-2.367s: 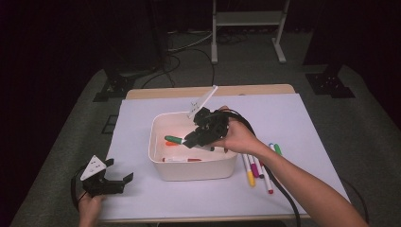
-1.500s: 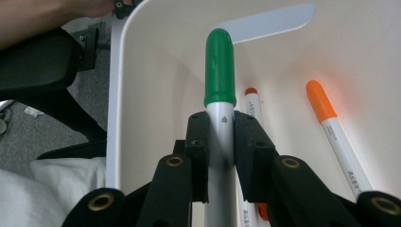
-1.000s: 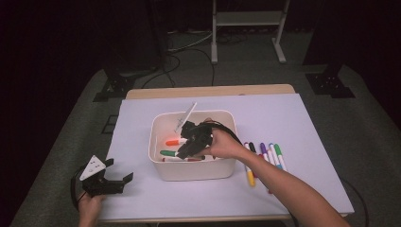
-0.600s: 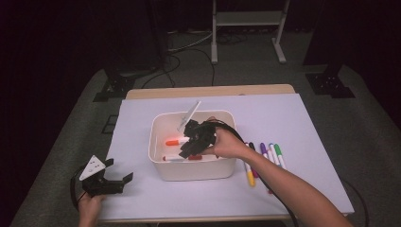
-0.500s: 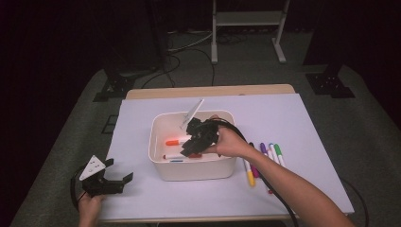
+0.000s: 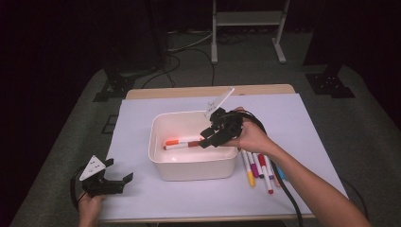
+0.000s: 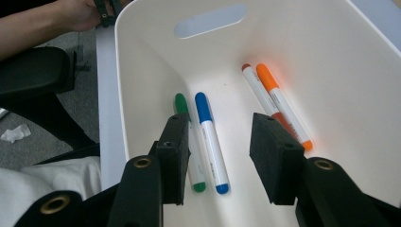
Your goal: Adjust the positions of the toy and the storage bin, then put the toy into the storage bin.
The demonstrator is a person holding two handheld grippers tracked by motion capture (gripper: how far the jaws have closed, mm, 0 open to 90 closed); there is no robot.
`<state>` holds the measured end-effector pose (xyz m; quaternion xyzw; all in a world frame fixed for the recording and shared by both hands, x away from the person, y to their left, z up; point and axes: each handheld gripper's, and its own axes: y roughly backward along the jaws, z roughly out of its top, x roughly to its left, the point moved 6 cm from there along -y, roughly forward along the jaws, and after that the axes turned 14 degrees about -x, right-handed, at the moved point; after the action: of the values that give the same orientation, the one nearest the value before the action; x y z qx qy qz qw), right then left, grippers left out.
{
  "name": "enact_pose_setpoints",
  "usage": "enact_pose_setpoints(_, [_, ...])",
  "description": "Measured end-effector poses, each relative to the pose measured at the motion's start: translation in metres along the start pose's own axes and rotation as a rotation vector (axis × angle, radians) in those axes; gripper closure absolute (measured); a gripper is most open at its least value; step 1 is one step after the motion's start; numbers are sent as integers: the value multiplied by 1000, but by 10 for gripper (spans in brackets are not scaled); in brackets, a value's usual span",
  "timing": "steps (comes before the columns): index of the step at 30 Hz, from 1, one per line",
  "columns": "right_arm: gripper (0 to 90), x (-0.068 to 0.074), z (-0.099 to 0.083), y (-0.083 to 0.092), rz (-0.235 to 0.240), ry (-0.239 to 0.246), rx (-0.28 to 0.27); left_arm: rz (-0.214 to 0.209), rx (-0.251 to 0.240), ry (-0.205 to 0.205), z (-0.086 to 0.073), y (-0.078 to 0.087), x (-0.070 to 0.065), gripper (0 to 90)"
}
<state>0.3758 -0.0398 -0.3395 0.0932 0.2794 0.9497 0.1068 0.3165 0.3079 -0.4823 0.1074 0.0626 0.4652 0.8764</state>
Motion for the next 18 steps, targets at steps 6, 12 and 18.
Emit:
enact_pose_setpoints(6, [532, -1, -6, 20, -20, -14, -32, -1, 10, -4, 0, 0, 0, 0])
enact_pose_setpoints(12, [516, -4, -11, 47, -52, -37, -58, -1, -5, -3, 0, 1, -1, 0])
enact_pose_setpoints(18, [507, -11, -21, 75, -96, -62, -87, -2, 11, -9, 0, -1, -1, 0])
